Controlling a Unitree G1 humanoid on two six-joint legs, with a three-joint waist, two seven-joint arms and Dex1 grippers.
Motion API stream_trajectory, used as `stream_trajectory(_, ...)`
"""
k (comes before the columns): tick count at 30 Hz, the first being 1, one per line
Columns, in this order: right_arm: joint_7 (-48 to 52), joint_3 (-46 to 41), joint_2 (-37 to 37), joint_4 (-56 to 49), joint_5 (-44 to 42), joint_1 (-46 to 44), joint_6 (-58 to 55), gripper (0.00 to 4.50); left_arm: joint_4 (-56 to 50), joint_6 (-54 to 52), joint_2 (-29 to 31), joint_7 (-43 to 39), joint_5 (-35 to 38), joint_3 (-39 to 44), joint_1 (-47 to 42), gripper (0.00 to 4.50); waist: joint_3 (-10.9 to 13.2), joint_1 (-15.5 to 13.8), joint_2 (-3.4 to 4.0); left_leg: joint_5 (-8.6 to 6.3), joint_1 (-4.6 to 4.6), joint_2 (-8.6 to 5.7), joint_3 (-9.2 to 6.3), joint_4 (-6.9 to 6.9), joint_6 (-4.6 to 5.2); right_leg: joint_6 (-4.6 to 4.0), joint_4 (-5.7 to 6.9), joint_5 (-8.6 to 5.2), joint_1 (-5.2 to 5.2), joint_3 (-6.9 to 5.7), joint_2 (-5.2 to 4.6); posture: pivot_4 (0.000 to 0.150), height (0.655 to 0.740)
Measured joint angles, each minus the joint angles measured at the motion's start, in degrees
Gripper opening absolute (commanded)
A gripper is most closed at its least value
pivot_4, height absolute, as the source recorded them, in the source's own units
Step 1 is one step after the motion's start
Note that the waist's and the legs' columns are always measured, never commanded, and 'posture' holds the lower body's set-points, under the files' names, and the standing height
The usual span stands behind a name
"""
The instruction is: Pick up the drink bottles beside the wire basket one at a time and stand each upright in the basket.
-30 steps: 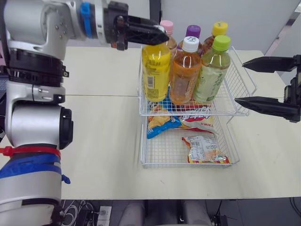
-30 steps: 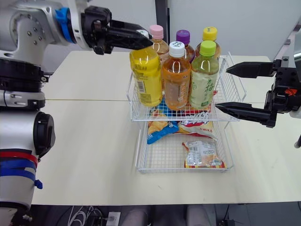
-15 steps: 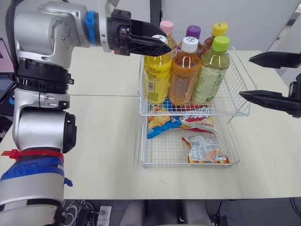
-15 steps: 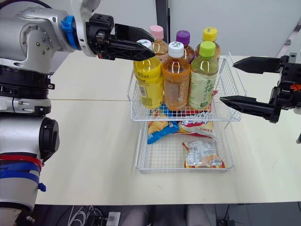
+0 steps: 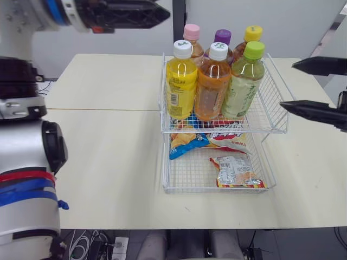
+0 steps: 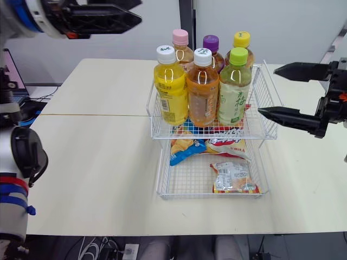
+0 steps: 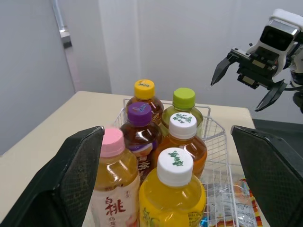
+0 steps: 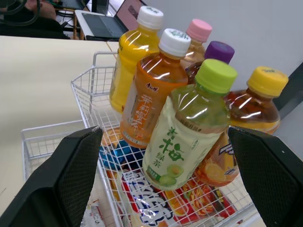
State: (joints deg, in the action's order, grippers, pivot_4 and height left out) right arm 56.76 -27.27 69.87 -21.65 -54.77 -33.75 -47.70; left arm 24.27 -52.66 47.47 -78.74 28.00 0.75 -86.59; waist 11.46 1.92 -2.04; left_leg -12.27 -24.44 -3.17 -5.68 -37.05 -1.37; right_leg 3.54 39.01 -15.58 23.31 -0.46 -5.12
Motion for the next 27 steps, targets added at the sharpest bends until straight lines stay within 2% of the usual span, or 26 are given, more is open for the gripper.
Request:
stream_trajectory(7, 0.7, 0.26, 0.03, 1.59, 3.64, -0.6, 4.08, 4.5, -1.99, 6.09, 7.18, 8.18, -3.77, 4.08, 7.92, 4.47, -0.01, 0.02, 0.01, 0.0, 0.05, 0.01, 0.0, 0.01, 0.0, 0.0, 0.01, 0.0, 0.0, 0.06, 0.0, 0.15, 0.74)
stream_trajectory(10, 0.78, -0.91, -0.3, 2.79, 7.88, 2.46, 8.22, 4.5, -2.02, 11.02, 11.05, 14.19, -7.49, 6.79, 14.96, 4.47, -0.01, 0.05, 0.02, 0.0, 0.08, 0.02, 0.01, 0.04, 0.0, -0.01, 0.02, 0.01, 0.0, 0.08, 0.01, 0.15, 0.74)
stream_trajectory(14, 1.84, -3.4, -2.32, 5.81, 12.04, 6.86, 12.9, 4.5, -3.75, 16.69, 12.92, 21.21, -10.97, 11.18, 27.16, 4.47, -0.02, -0.13, 0.02, 0.0, 0.09, 0.0, 0.01, -0.01, 0.0, -0.02, 0.05, 0.01, -0.03, 0.09, -0.01, 0.15, 0.74)
stream_trajectory(18, 3.5, -4.88, -3.85, 8.9, 16.62, 11.55, 19.22, 4.5, -4.99, 24.6, 12.88, 27.6, -14.33, 14.9, 40.04, 4.47, -0.04, -0.23, 0.03, 0.0, 0.12, 0.0, 0.01, 0.02, 0.0, -0.02, 0.02, 0.02, -0.06, 0.09, -0.03, 0.15, 0.74)
stream_trajectory(21, 3.57, -4.5, -5.91, 13.1, 21.46, 13.88, 24.93, 4.5, -9.02, 26.97, 8.69, 32.57, -14.79, 17.69, 49.23, 4.47, -0.04, -0.46, 0.03, 0.0, 0.13, -0.02, 0.0, 0.0, 0.0, -0.02, 0.03, 0.03, -0.07, 0.09, -0.07, 0.15, 0.74)
stream_trajectory(27, 2.29, -3.43, -9.97, 17.83, 28.01, 17.8, 33.68, 4.5, -14.98, 29.54, 2.1, 39.77, -14.05, 22.4, 60.98, 4.47, -0.07, -0.37, 0.04, 0.0, 0.18, 0.01, 0.02, 0.06, -0.01, -0.04, 0.01, 0.04, -0.08, 0.12, -0.07, 0.15, 0.74)
